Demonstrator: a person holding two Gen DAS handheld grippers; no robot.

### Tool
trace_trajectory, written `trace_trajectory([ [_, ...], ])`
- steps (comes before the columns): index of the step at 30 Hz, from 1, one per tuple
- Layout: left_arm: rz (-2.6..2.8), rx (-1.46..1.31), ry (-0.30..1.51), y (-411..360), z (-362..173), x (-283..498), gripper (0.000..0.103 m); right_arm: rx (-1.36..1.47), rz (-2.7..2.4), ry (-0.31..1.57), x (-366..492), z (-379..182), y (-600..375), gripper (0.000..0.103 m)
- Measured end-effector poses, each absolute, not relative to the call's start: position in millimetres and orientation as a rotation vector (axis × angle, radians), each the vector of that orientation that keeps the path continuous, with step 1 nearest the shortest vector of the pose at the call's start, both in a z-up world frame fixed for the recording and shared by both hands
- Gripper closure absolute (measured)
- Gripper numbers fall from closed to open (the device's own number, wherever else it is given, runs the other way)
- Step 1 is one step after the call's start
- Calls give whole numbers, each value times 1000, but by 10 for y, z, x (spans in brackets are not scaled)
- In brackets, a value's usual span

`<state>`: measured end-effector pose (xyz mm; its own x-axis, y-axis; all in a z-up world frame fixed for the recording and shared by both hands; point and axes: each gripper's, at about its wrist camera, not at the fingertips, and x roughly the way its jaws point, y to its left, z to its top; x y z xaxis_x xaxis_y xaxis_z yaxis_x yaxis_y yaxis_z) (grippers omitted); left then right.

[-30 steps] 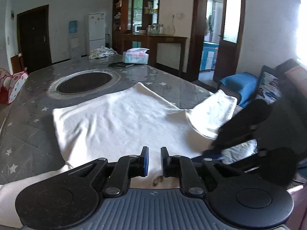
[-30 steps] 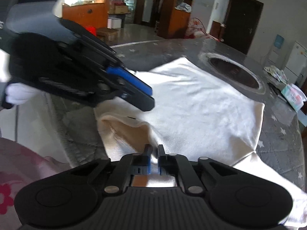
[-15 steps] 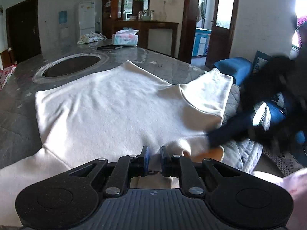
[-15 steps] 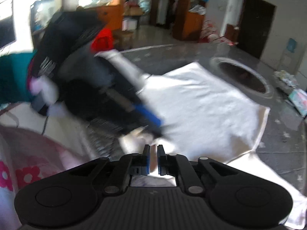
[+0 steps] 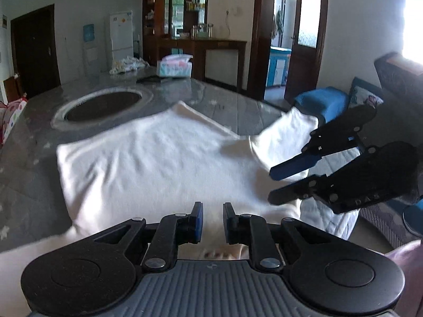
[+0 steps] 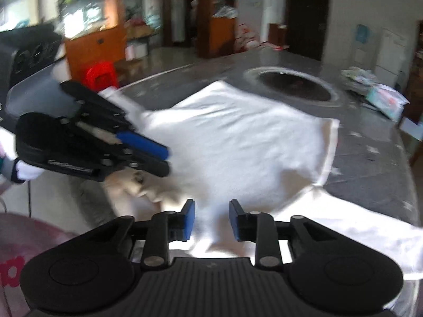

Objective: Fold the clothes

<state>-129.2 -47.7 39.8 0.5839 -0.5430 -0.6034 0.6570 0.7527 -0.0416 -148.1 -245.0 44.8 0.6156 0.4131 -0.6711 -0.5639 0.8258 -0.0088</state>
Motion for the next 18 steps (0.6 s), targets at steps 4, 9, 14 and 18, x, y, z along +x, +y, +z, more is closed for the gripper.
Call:
trace_trajectory([
  [4, -713, 184, 636, -624, 396, -1224, 85, -155, 437, 706, -1361, 429, -2771, 75],
  [9, -738, 191, 667, -803, 273, -1185, 85, -81, 272, 718, -1202, 303, -3212, 75],
  [14, -755, 213, 705, -885, 147, -1241, 83, -49, 137, 730, -1179, 193, -3659, 74],
  [18, -746, 219, 696, -892, 181, -1261, 76, 9, 19, 700, -1175, 236, -4026, 67],
])
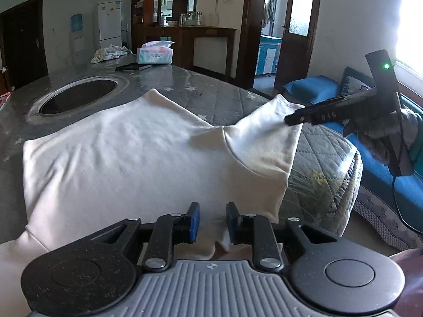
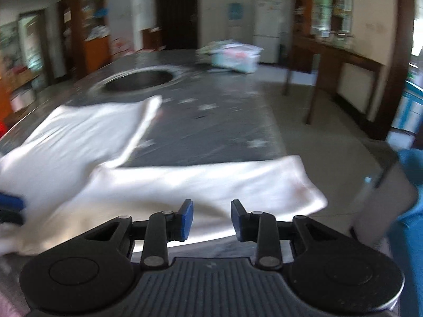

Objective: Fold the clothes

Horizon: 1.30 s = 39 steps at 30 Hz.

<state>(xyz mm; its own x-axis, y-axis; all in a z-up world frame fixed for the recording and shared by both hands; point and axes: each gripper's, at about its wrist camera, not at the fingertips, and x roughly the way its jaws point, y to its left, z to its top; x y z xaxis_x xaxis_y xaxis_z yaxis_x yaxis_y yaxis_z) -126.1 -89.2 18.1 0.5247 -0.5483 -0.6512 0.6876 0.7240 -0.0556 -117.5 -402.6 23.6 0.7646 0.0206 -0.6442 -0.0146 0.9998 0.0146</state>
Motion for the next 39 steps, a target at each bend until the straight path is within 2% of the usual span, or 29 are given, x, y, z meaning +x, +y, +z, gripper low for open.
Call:
trace_trajectory([
  [6, -740, 228, 682, -935, 237, -1262, 71, 177, -148, 689, -1068, 161, -4584, 56],
  [13, -732, 238, 686, -995, 238, -1254, 66, 362, -168, 692, -1041, -13, -4890, 57],
  [14, -731, 241, 687, -1006, 237, -1255, 65, 389, -157, 690, -1040, -33, -4922, 59],
  [18, -728, 250, 686, -1051, 241, -1262, 64, 444, -131, 664, -1079, -53, -5016, 87],
  [20, -729, 250, 682, -1075, 254, -1266, 63, 448, -131, 643, -1112, -29, -5031, 95],
  [31, -831, 277, 660, -1351, 243, -1339, 63, 398, -69, 489, -1308, 531, -4916, 98],
  [39, -902, 293, 660, -1542, 108, -1359, 62, 333, -41, 463, -1245, 820, -4791, 98],
])
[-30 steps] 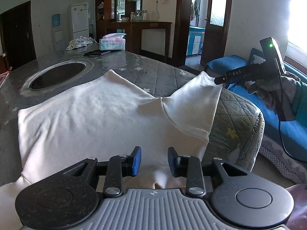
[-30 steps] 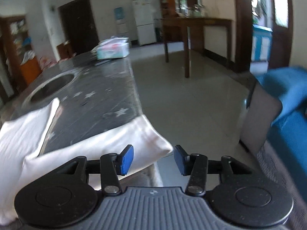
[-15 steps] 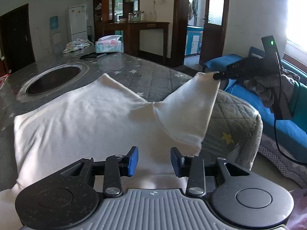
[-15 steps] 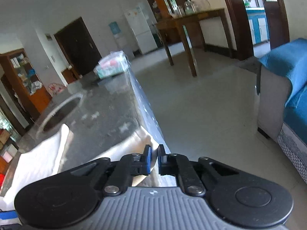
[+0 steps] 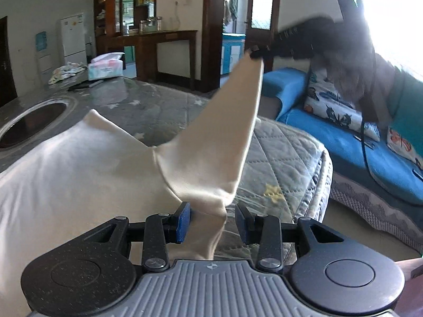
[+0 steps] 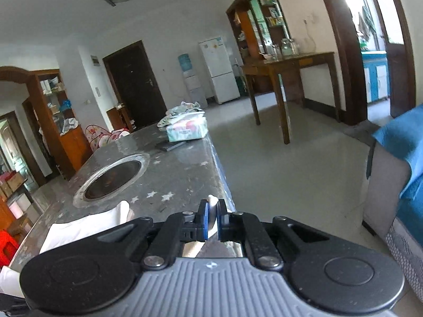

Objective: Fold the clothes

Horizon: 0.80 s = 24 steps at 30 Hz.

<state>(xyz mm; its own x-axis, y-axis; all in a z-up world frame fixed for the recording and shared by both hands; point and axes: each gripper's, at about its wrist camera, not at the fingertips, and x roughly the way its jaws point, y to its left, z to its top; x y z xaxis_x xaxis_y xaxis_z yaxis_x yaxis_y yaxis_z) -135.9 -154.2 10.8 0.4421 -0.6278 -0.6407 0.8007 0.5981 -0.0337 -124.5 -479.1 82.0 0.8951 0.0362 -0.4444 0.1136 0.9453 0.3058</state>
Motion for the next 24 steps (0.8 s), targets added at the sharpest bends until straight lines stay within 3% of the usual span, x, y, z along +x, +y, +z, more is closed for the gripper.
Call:
trace_trajectory([
  [6, -902, 244, 637, -1452, 180, -1387, 58, 265, 48, 400, -1267, 1192, -4463, 98],
  [14, -741, 128, 562, -781, 431, -1446, 53, 111, 267, 351, -1184, 1674, -3630, 98],
  [24, -487, -1, 576, 120, 386, -1505, 52, -58, 578, 469, -1011, 1485, -2349, 98],
])
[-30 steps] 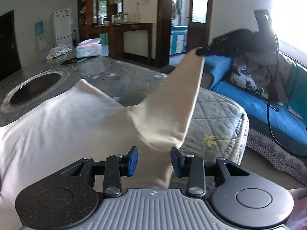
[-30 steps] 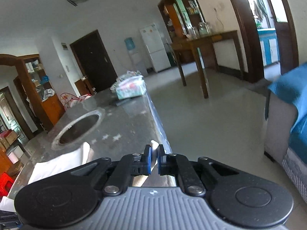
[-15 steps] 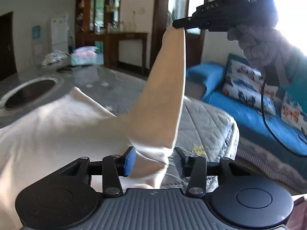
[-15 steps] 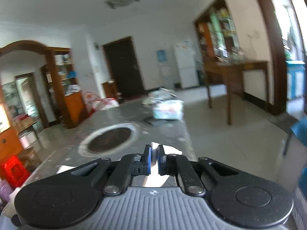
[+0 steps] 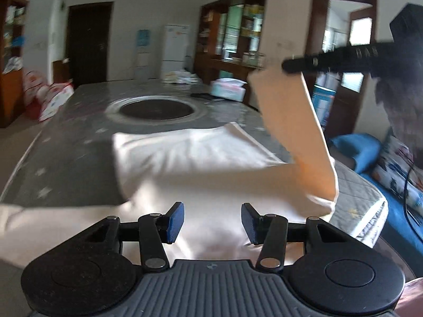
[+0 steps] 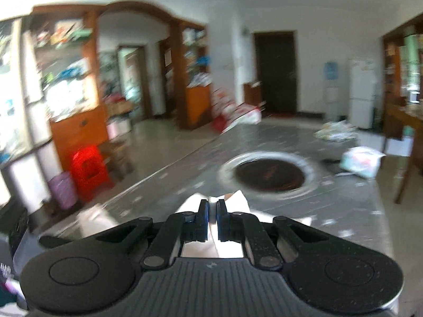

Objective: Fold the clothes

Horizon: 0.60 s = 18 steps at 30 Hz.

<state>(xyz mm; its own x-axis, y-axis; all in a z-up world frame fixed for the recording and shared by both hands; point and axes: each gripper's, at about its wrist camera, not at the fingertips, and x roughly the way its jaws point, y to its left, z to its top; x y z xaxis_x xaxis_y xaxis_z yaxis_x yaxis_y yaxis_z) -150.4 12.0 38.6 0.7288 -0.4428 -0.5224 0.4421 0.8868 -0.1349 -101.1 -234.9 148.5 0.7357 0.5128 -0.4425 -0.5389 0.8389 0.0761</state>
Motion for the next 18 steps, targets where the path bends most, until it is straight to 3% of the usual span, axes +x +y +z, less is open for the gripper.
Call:
trace_trajectory([
  [10, -458, -34, 592, 222, 357, -1519, 52, -166, 767, 683, -1189, 880, -1639, 92],
  [13, -465, -28, 583, 202, 380, -1517, 52, -184, 743, 680, -1220, 941, -1800, 86],
  [18, -491, -29, 582, 95, 381, -1440, 54, -242, 648, 731, -1162, 864, -2209, 86],
])
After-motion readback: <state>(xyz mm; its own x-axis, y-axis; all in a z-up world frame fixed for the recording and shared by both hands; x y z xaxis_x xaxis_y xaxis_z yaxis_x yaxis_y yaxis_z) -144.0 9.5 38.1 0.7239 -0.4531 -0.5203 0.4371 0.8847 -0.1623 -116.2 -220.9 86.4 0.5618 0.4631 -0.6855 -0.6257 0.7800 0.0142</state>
